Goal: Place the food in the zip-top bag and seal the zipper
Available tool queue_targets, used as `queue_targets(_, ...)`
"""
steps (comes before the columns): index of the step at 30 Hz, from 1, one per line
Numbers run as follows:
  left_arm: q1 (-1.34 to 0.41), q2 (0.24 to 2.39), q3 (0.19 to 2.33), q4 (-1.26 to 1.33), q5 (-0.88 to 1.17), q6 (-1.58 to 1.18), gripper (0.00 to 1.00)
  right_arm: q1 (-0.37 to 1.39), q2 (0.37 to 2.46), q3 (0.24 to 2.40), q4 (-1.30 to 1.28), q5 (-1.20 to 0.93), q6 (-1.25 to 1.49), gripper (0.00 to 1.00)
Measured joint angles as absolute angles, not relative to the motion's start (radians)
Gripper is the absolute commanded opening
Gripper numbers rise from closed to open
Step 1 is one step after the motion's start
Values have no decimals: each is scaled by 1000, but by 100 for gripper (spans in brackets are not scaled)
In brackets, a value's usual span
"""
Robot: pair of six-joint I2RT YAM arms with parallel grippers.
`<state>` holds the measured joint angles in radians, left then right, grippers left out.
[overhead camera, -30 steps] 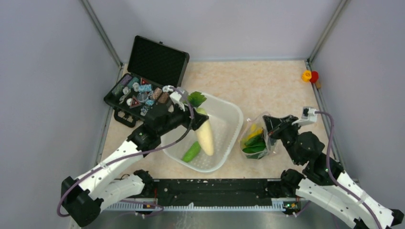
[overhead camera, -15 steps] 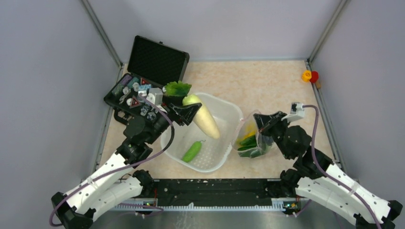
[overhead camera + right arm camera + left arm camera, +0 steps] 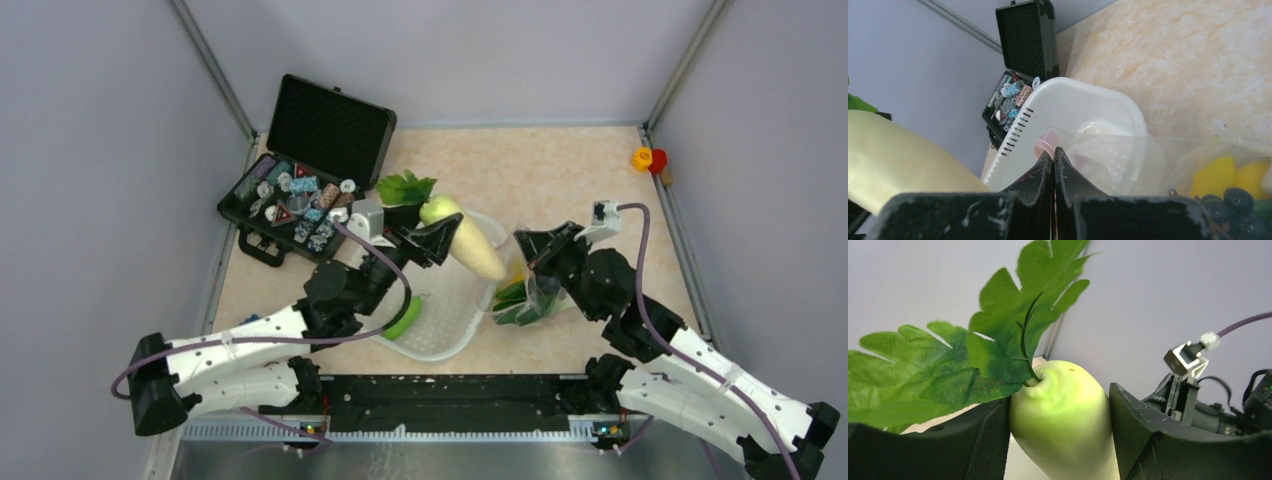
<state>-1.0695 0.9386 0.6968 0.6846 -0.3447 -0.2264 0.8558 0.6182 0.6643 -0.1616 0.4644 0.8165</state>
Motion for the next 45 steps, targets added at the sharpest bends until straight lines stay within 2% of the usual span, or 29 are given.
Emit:
queue_targets(7, -1257, 1145, 725, 889, -557, -6, 5, 856, 603, 687, -150, 450, 816, 0)
queue_targets(12, -1312, 1310, 781, 1057, -650, 158, 6, 856, 516, 687, -167, 486, 812, 0)
queue_targets(20, -1373, 1615, 918, 1415, -665, 465, 13, 855, 398, 687, -263, 598, 803, 0)
queue_targets(24, -1388, 1687, 938, 1450, -649, 523, 15, 855, 366, 688, -280, 626, 805, 0)
queue_targets(32, -1388, 1707, 939, 1421, -649, 472, 43, 855, 339, 688, -308, 653, 809, 0)
queue_targets(36, -1371, 1681, 939, 1255, -638, 349, 84, 855, 339, 688, -326, 654, 814, 0)
queue_targets(38, -1356, 1642, 937, 1129, -614, 276, 94, 855, 339, 688, -335, 656, 815, 0)
queue_targets(40, -1340, 1583, 927, 991, -569, 210, 99, 855, 334, 688, -339, 659, 816, 0)
queue_targets(45, -1297, 1436, 920, 722, -409, 106, 99, 855, 318, 688, -344, 677, 817, 0)
